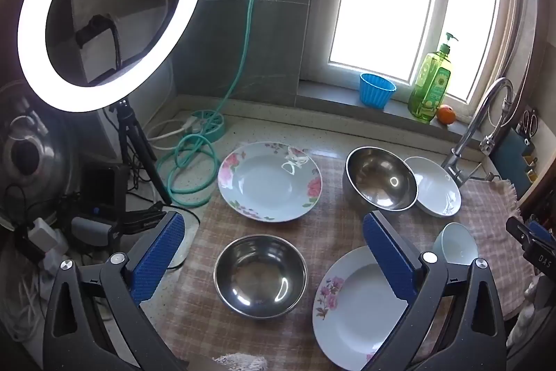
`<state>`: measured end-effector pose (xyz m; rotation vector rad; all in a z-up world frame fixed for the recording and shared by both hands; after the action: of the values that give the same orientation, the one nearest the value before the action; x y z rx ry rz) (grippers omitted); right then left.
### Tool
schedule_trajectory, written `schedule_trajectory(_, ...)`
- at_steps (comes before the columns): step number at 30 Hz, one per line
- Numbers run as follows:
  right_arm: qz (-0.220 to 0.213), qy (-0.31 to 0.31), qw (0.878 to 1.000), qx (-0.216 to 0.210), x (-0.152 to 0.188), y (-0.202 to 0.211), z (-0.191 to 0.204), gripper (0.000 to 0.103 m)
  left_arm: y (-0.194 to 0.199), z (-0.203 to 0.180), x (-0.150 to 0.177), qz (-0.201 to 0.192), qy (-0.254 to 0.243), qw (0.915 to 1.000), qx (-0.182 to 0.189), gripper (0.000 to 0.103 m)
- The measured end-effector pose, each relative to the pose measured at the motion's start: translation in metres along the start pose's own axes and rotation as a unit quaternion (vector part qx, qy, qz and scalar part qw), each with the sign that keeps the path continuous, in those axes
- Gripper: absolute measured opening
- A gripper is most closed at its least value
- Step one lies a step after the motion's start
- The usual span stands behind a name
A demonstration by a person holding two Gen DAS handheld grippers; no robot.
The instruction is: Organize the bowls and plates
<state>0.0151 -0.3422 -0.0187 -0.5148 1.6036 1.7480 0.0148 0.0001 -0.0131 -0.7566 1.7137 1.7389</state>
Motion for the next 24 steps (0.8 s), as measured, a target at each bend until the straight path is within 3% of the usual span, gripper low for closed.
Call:
schedule_trajectory(9, 0.007, 0.002, 1.0, 0.008, -0.002, -0.004, 0.002, 0.103, -0.005, -0.002, 0.011, -0.008, -0.009, 0.9999, 0.008, 0.102)
schedule_trajectory(24, -0.009, 0.005, 1.0, 0.013, -0.004, -0.003, 0.007, 0.103, -0.013, -0.008, 0.003, -0.002, -0.009, 0.9998, 0.015, 0.102)
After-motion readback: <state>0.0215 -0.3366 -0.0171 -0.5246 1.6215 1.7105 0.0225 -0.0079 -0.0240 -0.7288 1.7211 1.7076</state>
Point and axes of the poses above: each gripper's, at about its wrist camera, not at the fingertips, and y roughly against the way its jaws point, z to its left, x to its underside, the point moved 2 cm from there along -y, roughly the way its jaws point, and after that the axes turned 8 degrees about -y, right-handed, at the moved point
